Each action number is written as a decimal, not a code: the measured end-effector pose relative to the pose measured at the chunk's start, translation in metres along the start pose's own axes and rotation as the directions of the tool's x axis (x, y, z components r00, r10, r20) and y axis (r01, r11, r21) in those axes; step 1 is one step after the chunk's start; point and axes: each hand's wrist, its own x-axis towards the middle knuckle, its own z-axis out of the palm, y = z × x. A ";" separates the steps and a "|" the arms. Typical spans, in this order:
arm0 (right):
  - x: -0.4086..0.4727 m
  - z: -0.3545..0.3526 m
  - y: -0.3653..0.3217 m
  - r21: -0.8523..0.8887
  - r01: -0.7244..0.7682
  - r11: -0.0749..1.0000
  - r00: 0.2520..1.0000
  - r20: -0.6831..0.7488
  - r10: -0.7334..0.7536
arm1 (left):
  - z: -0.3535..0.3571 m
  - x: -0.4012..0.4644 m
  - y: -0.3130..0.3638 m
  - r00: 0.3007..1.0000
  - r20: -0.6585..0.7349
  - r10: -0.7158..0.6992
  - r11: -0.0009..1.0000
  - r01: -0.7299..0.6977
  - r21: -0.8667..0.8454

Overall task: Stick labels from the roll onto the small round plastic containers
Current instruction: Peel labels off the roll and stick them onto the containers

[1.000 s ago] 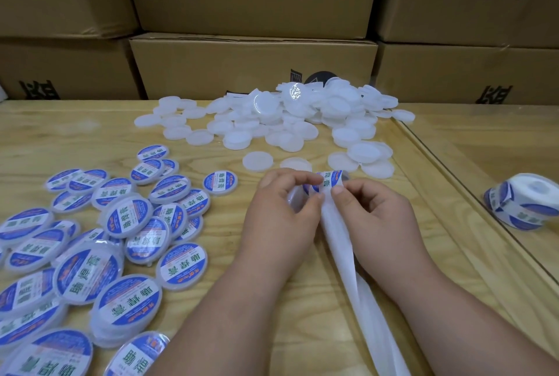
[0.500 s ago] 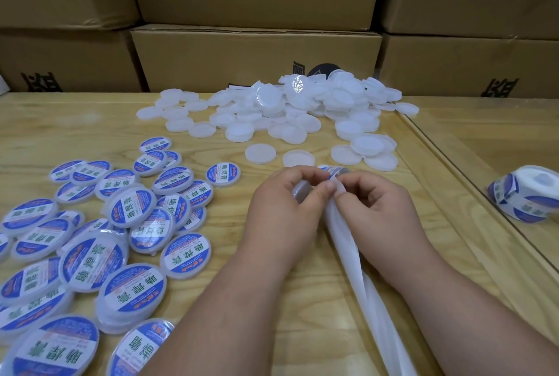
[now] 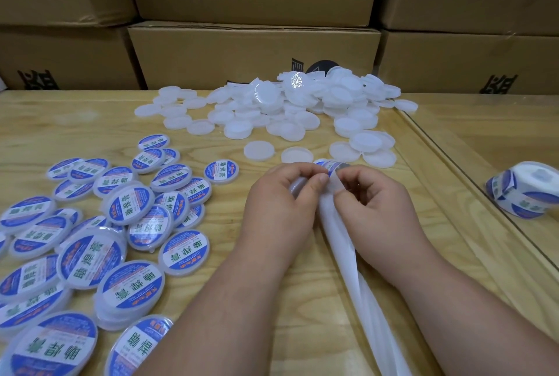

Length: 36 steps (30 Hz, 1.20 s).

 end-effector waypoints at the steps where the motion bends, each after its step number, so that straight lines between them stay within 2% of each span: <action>1: 0.000 0.000 0.000 -0.013 0.005 1.000 1.000 -0.002 -0.005 | 0.000 0.000 0.000 1.000 -0.005 0.003 1.000 -0.003 0.006; 8: 0.000 0.001 0.000 0.059 0.013 0.998 1.000 -0.010 -0.013 | 0.000 -0.002 0.001 0.998 0.057 -0.004 0.999 0.006 -0.034; 16: -0.001 0.002 -0.003 0.060 0.026 0.998 1.000 -0.007 -0.025 | 0.001 -0.002 -0.001 1.000 -0.014 0.005 0.999 -0.005 0.037; 18: -0.001 0.002 -0.002 0.064 0.026 0.998 0.999 -0.023 -0.024 | 0.000 -0.001 0.000 0.996 -0.087 -0.014 1.000 0.013 -0.018; 21: 0.001 0.001 0.001 0.062 0.014 0.998 0.998 -0.067 -0.010 | -0.004 0.000 0.005 0.976 -0.206 -0.070 0.981 0.030 -0.194; 24: 0.002 0.000 0.003 0.070 0.014 0.997 0.995 -0.103 -0.007 | -0.007 0.001 0.010 0.963 -0.252 -0.098 0.948 0.014 -0.317; 29: 0.002 0.003 0.002 0.026 0.093 0.995 0.983 -0.163 -0.087 | -0.005 -0.001 0.011 0.977 -0.176 -0.119 0.940 0.053 -0.338; 33: 0.001 0.004 0.002 -0.041 0.200 0.979 0.968 -0.147 -0.204 | -0.005 -0.003 0.012 0.989 -0.088 -0.119 0.934 0.081 -0.347; 36: 0.001 0.003 0.003 -0.031 0.233 0.972 0.962 -0.137 -0.235 | -0.006 -0.003 0.013 0.991 -0.052 -0.119 0.938 0.095 -0.334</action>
